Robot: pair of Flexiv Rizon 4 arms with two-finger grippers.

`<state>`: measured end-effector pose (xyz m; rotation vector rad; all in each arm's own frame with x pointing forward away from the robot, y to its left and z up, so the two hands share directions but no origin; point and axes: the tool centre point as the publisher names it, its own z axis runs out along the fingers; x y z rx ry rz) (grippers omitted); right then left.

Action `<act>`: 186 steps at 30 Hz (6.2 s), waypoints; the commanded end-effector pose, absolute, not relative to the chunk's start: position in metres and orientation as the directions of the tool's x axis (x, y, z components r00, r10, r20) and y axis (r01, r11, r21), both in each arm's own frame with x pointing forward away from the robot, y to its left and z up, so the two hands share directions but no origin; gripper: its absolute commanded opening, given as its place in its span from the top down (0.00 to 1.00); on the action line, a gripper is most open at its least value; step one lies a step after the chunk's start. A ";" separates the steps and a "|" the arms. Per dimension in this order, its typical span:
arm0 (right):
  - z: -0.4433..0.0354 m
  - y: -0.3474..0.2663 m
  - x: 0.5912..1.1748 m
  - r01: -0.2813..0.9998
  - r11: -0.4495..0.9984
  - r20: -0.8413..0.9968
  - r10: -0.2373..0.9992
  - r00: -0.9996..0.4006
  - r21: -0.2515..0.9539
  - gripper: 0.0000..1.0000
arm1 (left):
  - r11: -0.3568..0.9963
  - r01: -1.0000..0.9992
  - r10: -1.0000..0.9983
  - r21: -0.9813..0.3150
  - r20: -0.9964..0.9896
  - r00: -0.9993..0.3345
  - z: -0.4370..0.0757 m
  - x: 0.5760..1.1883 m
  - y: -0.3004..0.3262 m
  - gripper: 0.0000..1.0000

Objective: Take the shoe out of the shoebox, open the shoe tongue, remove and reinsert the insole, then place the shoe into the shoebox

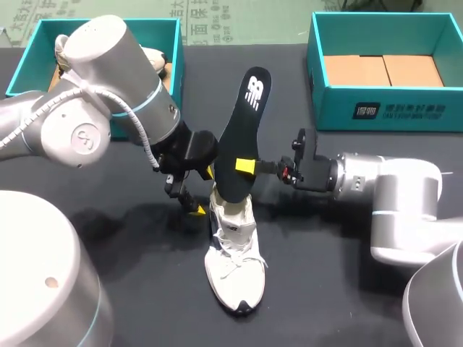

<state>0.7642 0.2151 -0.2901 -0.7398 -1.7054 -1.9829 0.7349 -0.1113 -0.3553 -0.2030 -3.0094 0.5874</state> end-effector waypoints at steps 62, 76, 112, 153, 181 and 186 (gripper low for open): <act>-0.342 0.228 0.733 0.612 -0.025 0.613 0.023 -0.790 0.790 1.00 | 0.919 0.116 0.142 -0.377 0.041 -0.989 -0.356 0.735 -0.112 0.00; -0.361 0.222 0.719 0.679 0.027 0.679 0.019 -0.734 0.734 1.00 | 0.919 0.116 0.142 -0.377 0.041 -0.989 -0.356 0.735 -0.112 0.00; -0.347 0.231 0.725 0.650 0.055 0.652 -0.031 -0.758 0.758 0.73 | 0.919 0.116 0.142 -0.377 0.041 -0.989 -0.356 0.735 -0.112 0.00; -0.322 0.237 0.737 0.589 0.109 0.597 -0.076 -0.798 0.801 0.64 | 0.919 0.116 0.142 -0.377 0.041 -0.989 -0.356 0.735 -0.112 0.00; -0.320 0.237 0.747 0.575 0.120 0.587 -0.127 -0.800 0.810 1.00 | 0.919 0.116 0.142 -0.377 0.041 -0.989 -0.356 0.735 -0.112 0.00; -0.326 0.231 0.740 0.598 0.107 0.608 -0.125 -0.784 0.794 1.00 | 0.919 0.116 0.142 -0.377 0.041 -0.989 -0.356 0.735 -0.112 0.00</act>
